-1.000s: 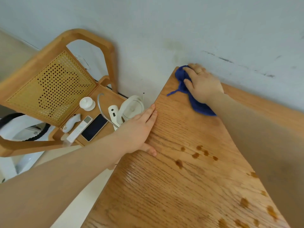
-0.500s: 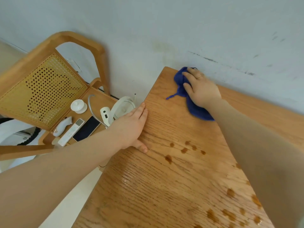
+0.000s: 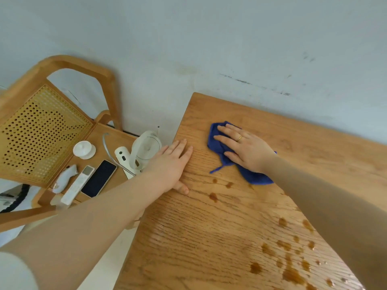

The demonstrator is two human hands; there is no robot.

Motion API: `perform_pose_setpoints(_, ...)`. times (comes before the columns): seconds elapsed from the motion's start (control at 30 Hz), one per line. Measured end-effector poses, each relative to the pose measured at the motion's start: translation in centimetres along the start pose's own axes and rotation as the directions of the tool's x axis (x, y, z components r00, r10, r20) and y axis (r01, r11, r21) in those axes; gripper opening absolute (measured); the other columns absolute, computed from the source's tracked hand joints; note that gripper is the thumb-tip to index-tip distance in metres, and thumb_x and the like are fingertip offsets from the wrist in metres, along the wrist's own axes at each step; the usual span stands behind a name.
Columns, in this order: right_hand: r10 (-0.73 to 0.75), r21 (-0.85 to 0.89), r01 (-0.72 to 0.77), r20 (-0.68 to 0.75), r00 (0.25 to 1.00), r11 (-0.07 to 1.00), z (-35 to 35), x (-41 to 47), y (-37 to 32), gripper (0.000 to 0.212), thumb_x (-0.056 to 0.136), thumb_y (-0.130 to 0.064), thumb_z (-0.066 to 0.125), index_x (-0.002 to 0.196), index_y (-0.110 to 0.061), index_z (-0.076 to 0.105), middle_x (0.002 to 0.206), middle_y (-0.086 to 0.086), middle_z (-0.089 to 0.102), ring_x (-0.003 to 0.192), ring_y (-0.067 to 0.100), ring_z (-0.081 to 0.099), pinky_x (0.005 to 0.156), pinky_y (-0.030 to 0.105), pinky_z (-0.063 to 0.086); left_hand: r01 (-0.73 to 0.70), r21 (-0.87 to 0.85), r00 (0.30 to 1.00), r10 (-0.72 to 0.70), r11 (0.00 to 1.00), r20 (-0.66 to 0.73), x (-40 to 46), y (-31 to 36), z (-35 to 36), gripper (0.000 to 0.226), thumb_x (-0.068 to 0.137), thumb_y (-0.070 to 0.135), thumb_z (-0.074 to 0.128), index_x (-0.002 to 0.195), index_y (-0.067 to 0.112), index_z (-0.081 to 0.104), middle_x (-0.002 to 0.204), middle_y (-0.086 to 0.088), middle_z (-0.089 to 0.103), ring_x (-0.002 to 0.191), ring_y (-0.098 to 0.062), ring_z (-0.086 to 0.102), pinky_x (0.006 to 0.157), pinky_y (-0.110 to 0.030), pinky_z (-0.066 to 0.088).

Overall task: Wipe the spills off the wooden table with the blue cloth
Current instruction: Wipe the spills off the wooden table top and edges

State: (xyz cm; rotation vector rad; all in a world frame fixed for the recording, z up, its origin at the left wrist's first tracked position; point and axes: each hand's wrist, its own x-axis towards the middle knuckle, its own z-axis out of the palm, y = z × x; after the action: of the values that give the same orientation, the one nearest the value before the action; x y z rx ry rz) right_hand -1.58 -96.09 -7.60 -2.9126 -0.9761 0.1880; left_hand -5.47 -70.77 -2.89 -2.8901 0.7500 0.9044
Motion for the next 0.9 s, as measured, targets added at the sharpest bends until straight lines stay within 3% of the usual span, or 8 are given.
perform_pose_setpoints(0.1, 0.416, 0.108, -0.405, -0.102, 0.904, 0.908, -0.4, 1.7, 1.5, 0.052, 0.096, -0.041, 0.028, 0.143, -0.019, 0.031, 0.154, 0.003, 0.022, 0.142, 0.022, 0.015, 0.110, 0.043, 0.027, -0.021, -0.008, 1.000, 0.021, 1.000, 0.010, 0.6, -0.2, 0.1, 0.122, 0.070, 0.058, 0.068, 0.147, 0.014, -0.016, 0.154, -0.011, -0.024, 0.144, -0.022, -0.014, 0.116, -0.032, -0.006)
perform_pose_setpoints(0.2, 0.590, 0.123, -0.579, -0.088, 0.803, 0.806, -0.5, 2.4, 0.7, 0.049, 0.098, -0.038, 0.030, 0.144, -0.021, 0.025, 0.155, 0.000, 0.015, 0.143, 0.019, 0.008, 0.111, 0.039, 0.022, 0.002, -0.025, 1.000, -0.001, 1.000, 0.030, 0.5, 0.1, 0.0, 0.124, 0.069, 0.054, 0.071, 0.147, 0.013, -0.015, 0.154, -0.010, -0.023, 0.144, -0.023, -0.013, 0.116, -0.033, -0.002)
perform_pose_setpoints(0.3, 0.528, 0.120, -0.518, -0.073, 0.846, 0.847, -0.2, 0.8, -2.6, 0.056, 0.095, -0.047, 0.021, 0.145, -0.022, 0.025, 0.155, 0.000, 0.015, 0.143, 0.019, 0.008, 0.112, 0.038, 0.019, 0.005, 0.012, 1.000, -0.005, 1.000, 0.029, 0.4, 0.6, -0.4, 0.124, 0.068, 0.054, 0.072, 0.148, 0.010, -0.013, 0.155, -0.012, -0.019, 0.145, -0.025, -0.009, 0.117, -0.035, 0.002)
perform_pose_setpoints(0.4, 0.336, 0.107, -0.328, -0.064, 0.940, 0.938, 0.1, -2.0, -6.4, 0.060, 0.091, -0.047, 0.017, 0.142, -0.021, 0.032, 0.153, 0.001, 0.022, 0.142, 0.020, 0.016, 0.111, 0.037, 0.022, -0.027, 0.060, 1.000, 0.027, 0.998, -0.001, 0.2, 0.5, -0.8, 0.126, 0.065, 0.058, 0.071, 0.148, 0.008, -0.010, 0.156, -0.016, -0.014, 0.145, -0.029, -0.004, 0.117, -0.038, 0.007)
perform_pose_setpoints(0.53, 0.207, 0.098, -0.200, -0.074, 0.976, 0.975, 0.5, -2.2, -4.7, 0.052, 0.094, -0.039, 0.024, 0.138, -0.019, 0.040, 0.150, 0.003, 0.030, 0.140, 0.022, 0.023, 0.106, 0.035, 0.027, -0.131, 0.226, 0.990, 0.138, 0.965, -0.017, 1.0, 0.6, -1.3, 0.133, 0.062, 0.067, 0.066, 0.145, 0.007, -0.018, 0.153, -0.015, -0.026, 0.144, -0.028, -0.014, 0.117, -0.038, -0.004)
perform_pose_setpoints(0.63, 0.306, 0.118, -0.291, -0.150, 0.940, 0.950, 0.3, 0.4, -0.8, 0.055, 0.091, -0.039, 0.024, 0.139, -0.017, 0.038, 0.149, 0.005, 0.032, 0.138, 0.025, 0.026, 0.106, 0.041, 0.031, -0.155, 0.168, 0.988, 0.150, 0.973, 0.043, 2.2, 0.3, -1.0, 0.135, 0.061, 0.064, 0.071, 0.146, 0.006, -0.017, 0.153, -0.014, -0.024, 0.144, -0.024, -0.014, 0.118, -0.036, -0.002)
perform_pose_setpoints(0.77, 0.589, 0.198, -0.556, -0.192, 0.785, 0.807, -0.7, 3.2, 3.7, 0.048, 0.096, -0.028, 0.036, 0.142, -0.020, 0.028, 0.152, 0.004, 0.024, 0.131, 0.029, 0.033, 0.092, 0.042, 0.038, -0.151, 0.105, 0.987, 0.144, 0.983, 0.077, 2.3, -0.1, -0.8, 0.133, 0.063, 0.058, 0.073, 0.145, 0.011, -0.020, 0.152, -0.009, -0.028, 0.144, -0.021, -0.016, 0.117, -0.035, 0.000)
perform_pose_setpoints(0.9, 0.570, 0.142, -0.553, -0.156, 0.807, 0.821, -0.4, 2.6, 3.3, 0.046, 0.097, -0.032, 0.035, 0.142, -0.020, 0.031, 0.152, 0.003, 0.024, 0.139, 0.025, 0.020, 0.105, 0.044, 0.031, -0.097, 0.081, 0.989, 0.088, 0.992, 0.116, 2.2, 0.8, -1.4, 0.136, 0.060, 0.051, 0.078, 0.145, 0.011, -0.020, 0.152, -0.008, -0.028, 0.144, -0.022, -0.015, 0.119, -0.038, 0.005)
